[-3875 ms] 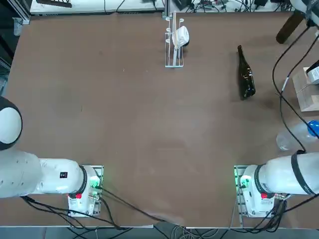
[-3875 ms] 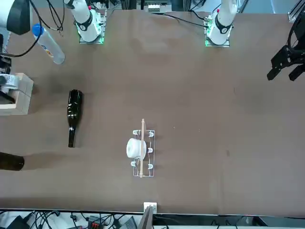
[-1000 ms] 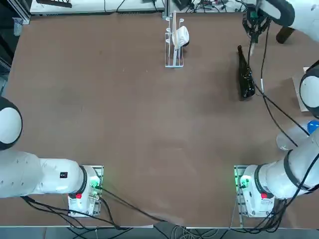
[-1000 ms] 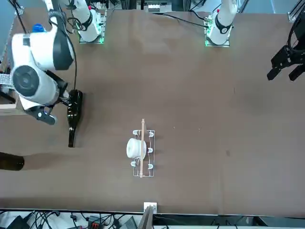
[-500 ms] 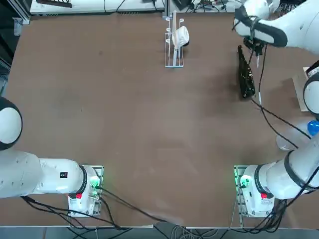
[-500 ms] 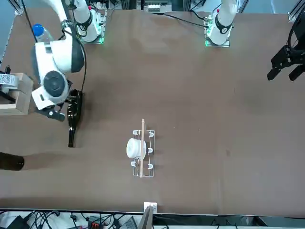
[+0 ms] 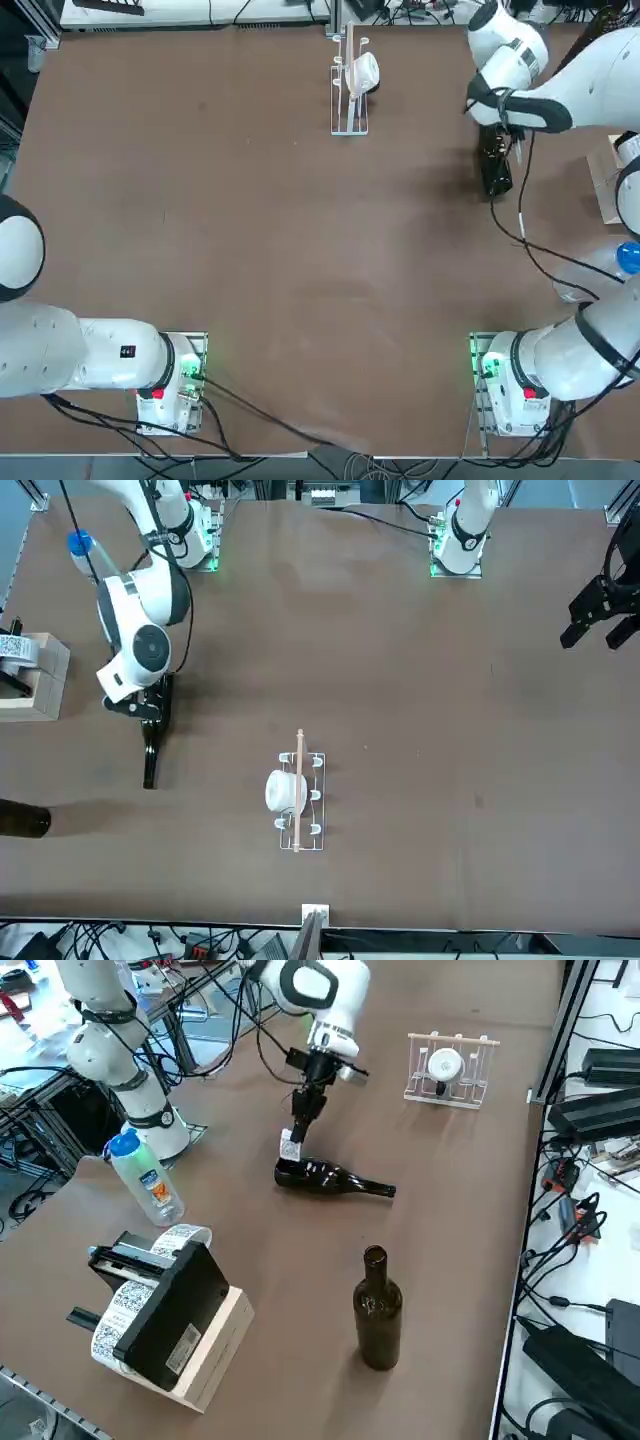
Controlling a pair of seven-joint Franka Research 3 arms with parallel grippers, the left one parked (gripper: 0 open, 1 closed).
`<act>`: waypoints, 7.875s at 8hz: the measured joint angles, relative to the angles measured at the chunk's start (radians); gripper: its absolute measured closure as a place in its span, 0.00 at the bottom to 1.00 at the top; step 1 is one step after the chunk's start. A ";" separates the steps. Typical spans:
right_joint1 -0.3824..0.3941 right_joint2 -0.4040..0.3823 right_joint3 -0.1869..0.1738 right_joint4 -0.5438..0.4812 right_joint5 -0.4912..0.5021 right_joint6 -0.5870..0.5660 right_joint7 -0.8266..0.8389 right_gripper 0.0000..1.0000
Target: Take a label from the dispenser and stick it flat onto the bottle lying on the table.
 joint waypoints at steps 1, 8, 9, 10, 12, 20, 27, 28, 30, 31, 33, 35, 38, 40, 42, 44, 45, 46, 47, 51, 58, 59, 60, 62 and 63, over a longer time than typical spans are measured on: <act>0.002 0.000 0.000 -0.025 -0.014 0.020 0.000 0.98; 0.006 0.011 -0.001 -0.061 -0.053 0.041 0.001 0.98; 0.006 0.015 -0.001 -0.061 -0.053 0.049 0.002 0.98; 0.006 0.018 -0.001 -0.061 -0.053 0.055 0.003 0.98; 0.006 0.021 -0.001 -0.061 -0.052 0.069 0.003 0.98; 0.037 0.047 0.005 -0.047 -0.028 0.103 0.007 0.98; 0.036 0.084 0.003 -0.009 0.009 0.104 0.008 0.97; 0.036 0.086 0.003 -0.005 0.009 0.104 0.008 0.95; 0.035 0.089 0.002 0.005 0.009 0.104 0.008 0.70; 0.036 0.090 0.002 0.010 0.009 0.103 0.008 0.52; 0.038 0.090 0.003 0.067 0.057 0.047 -0.006 0.13; 0.046 0.086 0.002 0.223 0.167 -0.126 -0.145 0.00; -0.003 0.082 -0.013 0.307 0.206 -0.227 -0.302 0.03; -0.031 0.100 -0.014 0.279 0.206 -0.219 -0.310 0.18; -0.045 0.114 -0.014 0.235 0.206 -0.167 -0.310 0.59; -0.057 0.117 -0.014 0.190 0.206 -0.101 -0.310 0.96; -0.061 0.118 -0.014 0.172 0.206 -0.071 -0.309 0.97; -0.062 0.119 -0.014 0.158 0.206 -0.049 -0.309 0.98; -0.062 0.120 -0.014 0.147 0.206 -0.034 -0.308 0.98; -0.060 0.147 -0.011 0.130 0.208 0.009 -0.265 0.98; -0.051 0.162 -0.005 0.115 0.208 0.036 -0.235 0.98; -0.045 0.162 -0.004 0.115 0.208 0.036 -0.229 0.98; -0.032 0.163 -0.001 0.113 0.210 0.037 -0.199 0.98; -0.001 0.170 0.004 0.104 0.210 0.037 -0.144 0.98; 0.004 0.176 0.004 0.102 0.210 0.037 -0.136 0.98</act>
